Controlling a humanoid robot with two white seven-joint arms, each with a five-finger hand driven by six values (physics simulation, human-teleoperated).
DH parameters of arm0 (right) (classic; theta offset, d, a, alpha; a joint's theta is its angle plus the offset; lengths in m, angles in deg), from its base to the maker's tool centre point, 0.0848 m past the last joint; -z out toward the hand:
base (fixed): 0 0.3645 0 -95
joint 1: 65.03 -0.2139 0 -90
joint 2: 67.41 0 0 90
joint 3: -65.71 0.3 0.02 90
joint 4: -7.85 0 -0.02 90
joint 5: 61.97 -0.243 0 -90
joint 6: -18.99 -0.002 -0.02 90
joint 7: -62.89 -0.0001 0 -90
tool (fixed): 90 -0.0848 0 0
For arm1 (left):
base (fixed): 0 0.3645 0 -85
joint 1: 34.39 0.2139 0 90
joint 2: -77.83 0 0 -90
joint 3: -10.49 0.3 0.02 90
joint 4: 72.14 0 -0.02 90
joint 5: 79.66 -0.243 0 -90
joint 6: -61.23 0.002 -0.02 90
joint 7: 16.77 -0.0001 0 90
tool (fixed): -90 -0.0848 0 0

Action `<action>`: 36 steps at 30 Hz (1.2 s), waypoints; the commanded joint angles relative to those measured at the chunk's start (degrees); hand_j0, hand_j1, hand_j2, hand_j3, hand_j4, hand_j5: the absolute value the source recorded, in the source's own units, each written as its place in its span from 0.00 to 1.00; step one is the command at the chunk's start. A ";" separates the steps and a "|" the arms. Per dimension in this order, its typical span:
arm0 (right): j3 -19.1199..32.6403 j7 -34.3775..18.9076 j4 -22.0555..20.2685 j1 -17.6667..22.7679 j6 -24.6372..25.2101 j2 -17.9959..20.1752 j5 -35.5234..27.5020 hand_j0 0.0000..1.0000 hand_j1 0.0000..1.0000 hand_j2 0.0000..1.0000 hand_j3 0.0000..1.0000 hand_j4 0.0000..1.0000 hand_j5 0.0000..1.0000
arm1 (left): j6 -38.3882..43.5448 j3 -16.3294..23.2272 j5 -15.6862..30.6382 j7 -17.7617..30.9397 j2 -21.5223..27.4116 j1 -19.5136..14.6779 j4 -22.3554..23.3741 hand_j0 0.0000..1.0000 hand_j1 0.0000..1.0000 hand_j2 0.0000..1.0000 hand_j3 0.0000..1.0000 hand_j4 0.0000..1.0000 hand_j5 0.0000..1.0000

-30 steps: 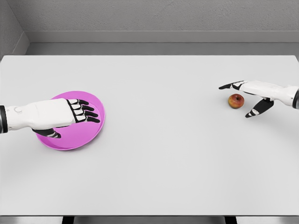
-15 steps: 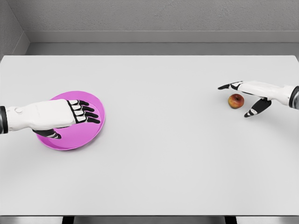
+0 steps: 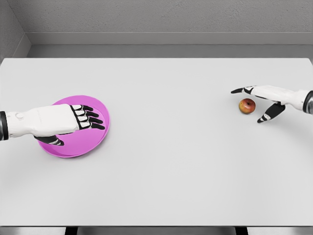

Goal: Put the apple on the plate with both arms

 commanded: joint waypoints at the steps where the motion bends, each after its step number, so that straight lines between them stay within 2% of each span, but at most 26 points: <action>1: 0.09 0.02 0.18 0.00 0.14 -0.43 0.07 1.00 1.00 1.00 1.00 1.00 1.00 | 0.08 -0.03 0.33 -0.03 0.06 0.00 0.00 1.00 1.00 1.00 1.00 1.00 1.00; 6: 0.00 0.02 0.18 0.00 0.14 -0.43 0.16 0.99 0.99 0.99 0.99 0.99 0.99 | 0.08 -0.03 0.33 -0.03 0.06 0.00 0.00 1.00 1.00 1.00 1.00 1.00 1.00; 8: 0.00 0.02 0.27 0.00 0.14 -0.43 0.16 0.95 0.95 0.95 0.95 0.95 0.95 | 0.08 -0.03 0.33 -0.03 0.06 0.00 0.00 1.00 1.00 1.00 1.00 1.00 1.00; 12: 0.00 0.02 1.06 0.00 0.14 -0.70 0.86 0.95 0.95 0.95 0.95 0.95 0.95 | 0.08 -0.03 0.33 -0.03 0.06 0.09 0.00 1.00 1.00 1.00 1.00 1.00 1.00; 20: 0.09 0.02 1.06 -0.35 0.14 -0.78 0.95 0.86 0.86 0.86 0.86 0.86 0.86 | 0.08 -0.03 0.33 -0.03 -0.03 0.00 0.00 1.00 1.00 1.00 1.00 1.00 1.00; 26: 0.09 0.02 1.06 -0.44 0.14 -0.78 0.95 0.85 0.85 0.85 0.85 0.85 0.85 | 0.08 -0.03 0.33 -0.03 0.06 0.00 0.00 1.00 1.00 1.00 1.00 1.00 1.00; 33: 0.09 0.02 1.23 -0.53 0.14 -0.96 0.95 0.75 0.75 0.75 0.75 0.75 0.75 | 0.08 0.06 0.33 -0.03 -0.03 0.09 0.00 1.00 1.00 1.00 1.00 1.00 1.00; 36: 0.09 0.02 2.82 -0.61 0.14 -1.31 0.95 0.67 0.67 0.67 0.67 0.67 0.67 | 0.08 0.06 0.33 -0.03 -0.03 0.09 0.00 1.00 1.00 1.00 1.00 1.00 1.00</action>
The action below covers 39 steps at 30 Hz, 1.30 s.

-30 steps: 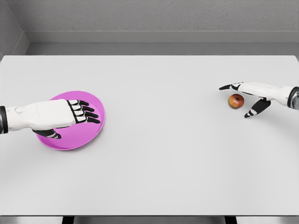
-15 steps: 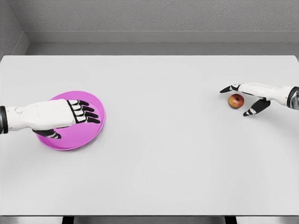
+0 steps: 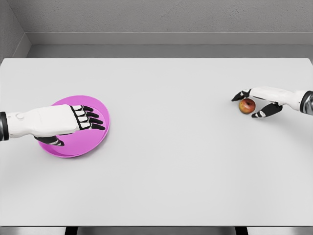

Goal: Put the apple on the plate with both arms

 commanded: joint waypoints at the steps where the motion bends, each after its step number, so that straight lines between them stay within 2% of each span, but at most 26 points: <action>1: 0.06 0.01 1.30 0.00 0.13 -0.19 -0.35 0.65 0.65 0.65 0.65 0.65 0.65 | 0.08 -0.03 0.33 -0.03 0.10 0.00 0.00 1.00 1.00 1.00 1.00 1.00 1.00; 5: 0.06 0.01 1.47 -0.09 0.13 -0.45 -0.35 0.65 0.65 0.65 0.65 0.65 0.65 | 0.08 -0.03 0.33 -0.03 0.02 0.00 0.00 1.00 1.00 1.00 1.00 1.00 1.00; 8: 0.06 0.01 2.35 -0.17 0.13 -0.54 -0.35 0.59 0.59 0.59 0.59 0.59 0.59 | 0.08 -0.03 0.33 -0.03 0.10 0.00 0.00 1.00 1.00 1.00 1.00 1.00 1.00; 11: 0.15 0.01 3.23 -0.53 0.13 -0.80 -0.35 0.59 0.59 0.59 0.59 0.59 0.59 | 0.08 -0.03 0.33 -0.03 0.10 0.00 0.00 1.00 1.00 1.00 1.00 1.00 1.00; 23: 2.26 0.01 2.71 -1.23 0.13 -1.77 -1.40 0.51 0.51 0.51 0.51 0.51 0.51 | 0.08 -0.03 0.33 -0.03 0.10 0.00 0.00 1.00 1.00 1.00 1.00 1.00 1.00; 25: 2.26 0.01 1.74 -1.58 0.13 -2.64 -1.49 0.49 0.49 0.49 0.49 0.49 0.49 | 0.08 -0.03 0.33 -0.03 0.10 0.00 0.00 1.00 1.00 1.00 1.00 1.00 1.00; 27: 1.82 0.01 -4.32 -1.76 0.13 -4.40 -1.76 0.48 0.48 0.48 0.48 0.48 0.48 | 0.08 -0.03 0.33 -0.03 0.10 0.00 0.00 1.00 1.00 1.00 1.00 1.00 1.00; 30: -4.15 0.01 -8.63 -4.13 0.13 -10.11 -1.76 0.48 0.48 0.48 0.48 0.48 0.48 | 0.08 -0.12 0.33 -0.03 0.10 0.00 0.00 1.00 1.00 1.00 1.00 1.00 1.00; 32: -5.21 0.01 -11.35 -4.83 0.13 -11.09 -1.67 0.48 0.48 0.48 0.48 0.48 0.48 | 0.08 -0.03 0.33 -0.03 0.10 0.00 0.00 1.00 1.00 1.00 1.00 1.00 1.00; 38: -6.00 0.01 -12.32 -5.18 0.13 -12.23 -1.67 0.48 0.48 0.48 0.48 0.48 0.48 | 0.08 -0.12 0.33 -0.03 0.10 0.00 0.00 1.00 1.00 1.00 1.00 1.00 1.00; 39: -6.79 0.01 -13.64 -5.18 0.13 -12.58 -1.67 0.48 0.48 0.48 0.48 0.48 0.48 | 0.08 -0.12 0.33 -0.03 0.10 0.00 0.00 1.00 1.00 1.00 1.00 1.00 1.00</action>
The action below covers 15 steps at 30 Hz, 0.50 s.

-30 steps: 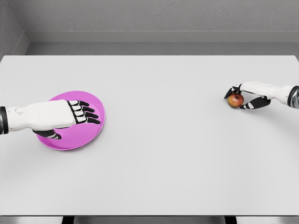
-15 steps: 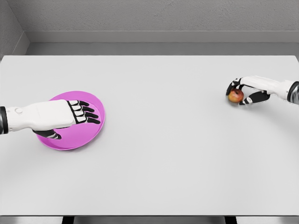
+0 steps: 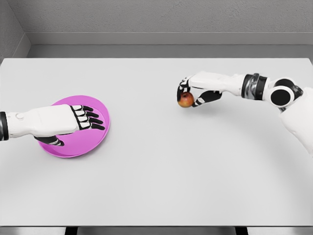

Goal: Put the apple on the plate with both arms

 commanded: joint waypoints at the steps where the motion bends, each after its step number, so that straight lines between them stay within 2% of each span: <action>1: -1.78 0.04 -2.64 -0.09 0.20 -0.73 -0.53 0.48 0.48 0.48 0.48 0.48 0.48 | 0.08 -0.06 0.33 -0.03 0.06 0.00 0.00 1.00 1.00 1.00 1.00 1.00 1.00; 3: -3.36 0.04 -5.19 0.00 0.20 -0.73 -0.44 0.48 0.48 0.48 0.48 0.48 0.48 | 0.08 -0.06 0.33 -0.03 0.06 0.00 0.00 1.00 1.00 1.00 1.00 1.00 1.00; 7: -4.16 0.04 -5.37 -0.09 0.20 -0.56 -0.35 0.48 0.48 0.48 0.48 0.48 0.48 | 0.08 0.03 0.33 -0.03 0.06 0.00 0.00 1.00 1.00 1.00 1.00 1.00 1.00; 8: -3.28 0.04 -5.37 -0.18 0.20 -0.38 -0.53 0.63 0.63 0.63 0.63 0.63 0.63 | 0.08 -0.06 0.33 -0.03 0.06 0.00 0.00 1.00 1.00 1.00 1.00 1.00 1.00; 9: -0.91 0.04 -5.11 -0.26 0.20 -0.21 -0.62 0.97 0.97 0.97 0.97 0.97 0.97 | 0.08 -0.06 0.33 -0.03 0.06 0.00 0.00 1.00 1.00 1.00 1.00 1.00 1.00; 10: 1.20 0.04 -4.93 -0.18 0.20 -0.03 -0.62 1.00 1.00 1.00 1.00 1.00 1.00 | 0.08 -0.06 0.33 -0.03 0.06 0.00 0.00 1.00 1.00 1.00 1.00 1.00 1.00; 13: 4.98 0.04 -4.49 0.17 0.20 0.76 -0.62 1.00 1.00 1.00 1.00 1.00 1.00 | 0.08 -0.06 0.33 -0.03 0.06 0.00 0.00 1.00 1.00 1.00 1.00 1.00 1.00; 15: 8.50 0.04 -3.00 0.79 0.20 2.78 -0.62 1.00 1.00 1.00 1.00 1.00 1.00 | 0.08 0.03 0.33 -0.03 0.06 0.00 0.00 1.00 1.00 1.00 1.00 1.00 1.00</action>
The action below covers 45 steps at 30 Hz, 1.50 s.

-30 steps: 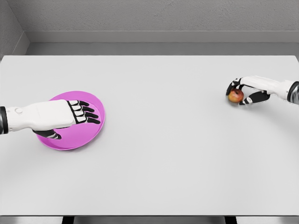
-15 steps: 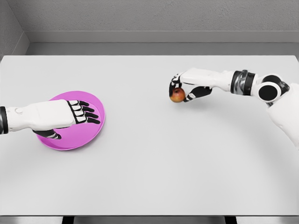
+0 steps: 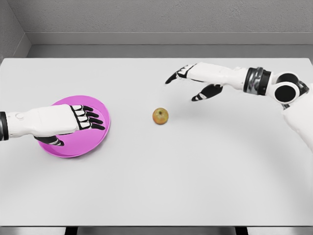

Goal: Put the apple on the plate with both arms

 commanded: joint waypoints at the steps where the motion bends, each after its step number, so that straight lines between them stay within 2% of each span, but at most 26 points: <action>1: 6.02 0.02 2.29 0.26 0.17 2.11 -0.47 1.00 1.00 1.00 1.00 1.00 1.00 | 0.09 0.03 0.34 -0.03 -0.03 0.00 -0.09 1.00 1.00 1.00 1.00 1.00 1.00; 3: 10.24 0.02 6.07 1.76 0.17 3.60 -0.47 1.00 1.00 1.00 1.00 1.00 1.00 | 0.09 1.17 0.34 0.76 -2.57 -1.57 0.00 1.00 1.00 1.00 1.00 1.00 1.00; 4: 11.64 0.02 7.30 2.37 0.17 4.13 -0.38 1.00 1.00 1.00 1.00 1.00 1.00 | 0.09 3.72 0.42 3.40 -5.56 -4.56 0.09 1.00 1.00 1.00 1.00 1.00 1.00; 5: 12.70 0.02 7.39 2.55 0.17 6.24 -0.38 1.00 1.00 1.00 1.00 1.00 1.00 | 0.09 4.51 0.60 4.19 -8.02 -6.41 0.17 1.00 1.00 1.00 1.00 1.00 1.00; 7: 16.30 0.02 7.39 3.86 0.17 7.82 -0.47 1.00 1.00 1.00 1.00 1.00 1.00 | 0.09 4.60 0.60 4.63 -11.45 -9.31 0.09 1.00 1.00 1.00 1.00 1.00 1.00; 11: 16.39 0.02 7.30 4.74 0.17 8.97 -0.38 1.00 1.00 1.00 1.00 1.00 1.00 | 0.09 4.86 0.51 6.30 -18.74 -12.65 3.16 1.00 1.00 1.00 1.00 1.00 1.00; 13: 16.39 0.02 6.86 5.01 0.17 9.05 -0.38 1.00 1.00 1.00 1.00 1.00 1.00 | 0.09 5.30 0.78 6.30 -25.86 -14.50 13.08 1.00 1.00 1.00 1.00 1.00 1.00; 14: 16.39 0.02 6.86 5.27 0.17 10.19 -0.38 1.00 1.00 1.00 1.00 1.00 1.00 | 0.09 5.30 0.34 6.39 -30.52 -15.11 19.50 1.00 1.00 1.00 1.00 1.00 1.00; 15: 16.39 0.02 6.86 5.27 0.17 10.37 -0.38 1.00 1.00 1.00 1.00 1.00 1.00 | 0.09 5.39 0.16 7.09 -32.90 -15.99 22.23 1.00 1.00 1.00 1.00 1.00 1.00; 18: 16.39 0.02 6.86 5.27 0.17 11.34 -0.38 1.00 1.00 1.00 1.00 1.00 1.00 | 0.09 5.74 0.16 7.44 -34.74 -16.61 22.67 1.00 1.00 1.00 1.00 1.00 1.00; 20: 16.31 0.02 6.86 5.27 0.17 11.34 -0.38 1.00 1.00 1.00 1.00 1.00 1.00 | 0.09 8.90 0.16 7.44 -36.68 -17.84 22.67 1.00 1.00 1.00 1.00 1.00 1.00; 23: 16.13 0.02 6.78 5.27 0.17 11.34 -0.38 1.00 1.00 1.00 1.00 1.00 1.00 | 0.09 10.66 0.07 7.44 -38.70 -17.84 23.02 1.00 1.00 1.00 1.00 1.00 1.00; 25: 16.13 0.02 6.86 5.89 0.17 11.34 -0.38 1.00 1.00 1.00 1.00 1.00 1.00 | 0.09 10.75 -1.60 7.35 -39.31 -17.84 23.46 1.00 1.00 1.00 1.00 1.00 1.00; 29: 16.13 0.02 6.86 5.89 0.17 11.34 -0.38 1.00 1.00 1.00 1.00 1.00 1.00 | 0.09 10.75 -2.04 7.27 -39.32 -17.84 26.45 1.00 1.00 1.00 1.00 1.00 1.00; 31: 16.04 0.02 6.78 5.89 0.17 11.25 -0.38 1.00 1.00 1.00 1.00 1.00 1.00 | 0.09 10.75 -3.79 7.35 -40.28 -17.84 29.70 1.00 1.00 1.00 1.00 1.00 1.00; 37: 16.04 0.02 6.86 6.41 0.17 11.25 -0.38 1.00 1.00 1.00 1.00 1.00 1.00 | 0.09 10.75 -5.90 7.35 -41.43 -18.01 29.88 1.00 1.00 1.00 1.00 1.00 1.00; 45: 16.04 0.02 6.86 6.50 0.17 11.34 -0.29 1.00 1.00 1.00 1.00 1.00 1.00 | 0.09 11.72 -6.17 7.35 -41.86 -18.19 29.88 0.98 0.98 0.98 0.98 0.98 0.98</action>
